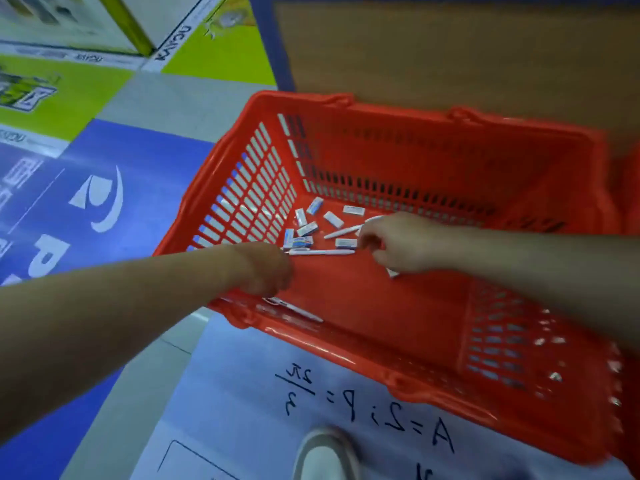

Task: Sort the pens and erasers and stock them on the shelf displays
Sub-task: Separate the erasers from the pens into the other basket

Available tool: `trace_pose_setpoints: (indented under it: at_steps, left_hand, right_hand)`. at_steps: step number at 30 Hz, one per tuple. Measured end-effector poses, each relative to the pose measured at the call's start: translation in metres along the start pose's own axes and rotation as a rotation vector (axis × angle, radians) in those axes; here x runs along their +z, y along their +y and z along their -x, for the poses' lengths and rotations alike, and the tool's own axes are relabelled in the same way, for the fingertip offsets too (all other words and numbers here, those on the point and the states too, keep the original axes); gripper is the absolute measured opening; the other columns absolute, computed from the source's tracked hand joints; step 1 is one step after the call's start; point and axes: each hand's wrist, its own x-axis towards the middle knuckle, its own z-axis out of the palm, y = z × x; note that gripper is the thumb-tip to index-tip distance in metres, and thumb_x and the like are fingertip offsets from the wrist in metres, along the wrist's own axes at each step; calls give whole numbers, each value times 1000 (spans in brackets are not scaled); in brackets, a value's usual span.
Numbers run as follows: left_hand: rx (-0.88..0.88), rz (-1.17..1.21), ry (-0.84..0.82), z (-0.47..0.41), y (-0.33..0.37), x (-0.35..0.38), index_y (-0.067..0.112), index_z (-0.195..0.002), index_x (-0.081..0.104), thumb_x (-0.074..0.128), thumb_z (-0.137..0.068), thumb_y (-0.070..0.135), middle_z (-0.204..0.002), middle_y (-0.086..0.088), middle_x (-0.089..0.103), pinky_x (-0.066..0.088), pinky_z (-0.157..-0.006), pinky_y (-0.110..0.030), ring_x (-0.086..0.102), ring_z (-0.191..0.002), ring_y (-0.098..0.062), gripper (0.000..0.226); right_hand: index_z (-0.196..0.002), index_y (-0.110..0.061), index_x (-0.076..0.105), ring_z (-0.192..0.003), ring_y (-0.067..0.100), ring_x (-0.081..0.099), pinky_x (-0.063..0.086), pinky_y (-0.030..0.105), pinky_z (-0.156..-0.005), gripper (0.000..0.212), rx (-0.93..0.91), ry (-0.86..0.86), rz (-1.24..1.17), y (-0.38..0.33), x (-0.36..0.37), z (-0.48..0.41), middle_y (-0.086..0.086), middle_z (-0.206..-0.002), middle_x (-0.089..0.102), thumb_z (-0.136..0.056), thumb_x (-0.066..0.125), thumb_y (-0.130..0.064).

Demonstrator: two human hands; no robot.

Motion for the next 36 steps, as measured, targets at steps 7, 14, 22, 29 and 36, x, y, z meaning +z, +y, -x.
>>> trace_pose_setpoints:
  at_steps: [7, 14, 22, 29, 36]
  left_hand:
    - [207, -346, 14, -56, -7, 30, 17, -130, 52, 51, -91, 31, -132, -8, 54, 41, -101, -43, 50, -123, -31, 41]
    - [355, -452, -6, -86, 13, 26, 10, -115, 62, 60, -88, 36, -115, -10, 65, 48, -85, -43, 60, -108, -32, 37]
    - [295, -378, 109, -94, 3, 22, 18, -115, 59, 63, -85, 31, -116, -5, 63, 48, -87, -39, 59, -108, -30, 33]
    - [108, -192, 281, -105, -16, 17, 18, -121, 52, 48, -93, 21, -119, -5, 61, 48, -82, -38, 60, -108, -29, 28]
    - [-92, 492, 332, -102, -29, 6, 8, -102, 55, 58, -85, 25, -103, -12, 64, 38, -70, -27, 61, -94, -28, 24]
  right_hand:
    - [-139, -11, 37, -133, 30, 38, 36, 40, -108, 54, -13, -126, 57, -39, 65, -56, 10, -144, 40, -87, 51, -10]
    - [-128, -15, 44, -127, 26, 39, 37, 42, -98, 32, 17, 25, 244, -45, 97, -74, 7, -131, 47, -100, 32, -25]
    - [-120, -17, 54, -107, 31, 55, 46, 40, -83, 32, 223, 235, 19, 19, 68, -66, 7, -117, 53, -90, 45, -13]
    - [-123, -22, 49, -109, 31, 55, 46, 37, -81, 41, 346, 97, 82, 53, 65, -69, 5, -120, 54, -85, 53, -8]
    - [-88, -11, 65, -64, 22, 56, 35, 22, -52, 18, 555, -247, -187, 52, 51, -54, 8, -77, 62, -78, 58, -24]
